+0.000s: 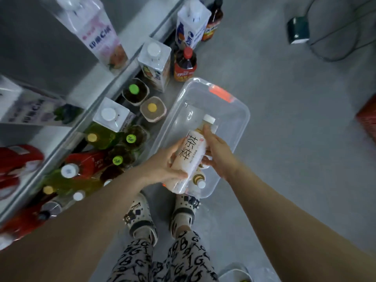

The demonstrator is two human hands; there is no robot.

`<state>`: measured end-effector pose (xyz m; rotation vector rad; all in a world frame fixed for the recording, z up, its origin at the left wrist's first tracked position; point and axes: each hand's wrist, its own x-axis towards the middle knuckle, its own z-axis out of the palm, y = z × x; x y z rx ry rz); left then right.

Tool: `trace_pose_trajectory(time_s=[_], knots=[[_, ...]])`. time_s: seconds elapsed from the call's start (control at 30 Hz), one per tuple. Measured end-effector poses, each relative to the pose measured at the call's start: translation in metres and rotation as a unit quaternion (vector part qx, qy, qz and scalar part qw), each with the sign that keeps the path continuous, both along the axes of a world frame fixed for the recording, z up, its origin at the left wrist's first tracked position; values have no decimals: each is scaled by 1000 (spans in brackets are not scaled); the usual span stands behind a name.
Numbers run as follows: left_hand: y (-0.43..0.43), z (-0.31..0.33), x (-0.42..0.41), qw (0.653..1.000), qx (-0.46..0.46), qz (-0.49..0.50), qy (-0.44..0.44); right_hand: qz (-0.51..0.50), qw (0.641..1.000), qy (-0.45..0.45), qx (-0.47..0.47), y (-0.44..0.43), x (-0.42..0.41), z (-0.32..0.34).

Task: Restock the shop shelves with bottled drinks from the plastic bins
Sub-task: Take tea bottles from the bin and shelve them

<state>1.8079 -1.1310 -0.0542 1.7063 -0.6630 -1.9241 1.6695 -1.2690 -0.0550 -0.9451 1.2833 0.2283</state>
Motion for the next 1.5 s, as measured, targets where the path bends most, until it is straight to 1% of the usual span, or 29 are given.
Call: trace_pose_trajectory(time_s=[0.13, 0.43, 0.57, 0.7, 0.8, 0.93, 1.07, 1.17, 1.33, 1.5], knots=[[13, 72, -2, 1000, -7, 5, -7, -13, 1000, -24, 5, 16, 8, 69], [46, 236, 2, 997, -28, 42, -64, -19, 996, -83, 17, 61, 12, 229], [64, 315, 5, 993, -60, 46, -87, 2, 994, -108, -9, 77, 15, 311], [82, 385, 12, 993, -100, 48, -50, 20, 992, -114, -56, 89, 18, 379], [95, 431, 15, 991, -113, 54, -40, 23, 987, -129, -90, 96, 21, 428], [111, 480, 21, 983, -152, 82, -60, 52, 976, -176, -119, 105, 24, 482], [124, 523, 23, 972, -167, 142, -84, 81, 965, -215, -129, 113, 31, 525], [132, 551, 20, 964, -191, 158, -97, 100, 954, -240, -148, 116, 33, 554], [147, 590, -4, 948, -227, 196, -110, 132, 936, -263, -192, 117, 28, 590], [159, 622, -37, 925, -257, 248, -129, 178, 911, -284, -242, 124, 15, 625]])
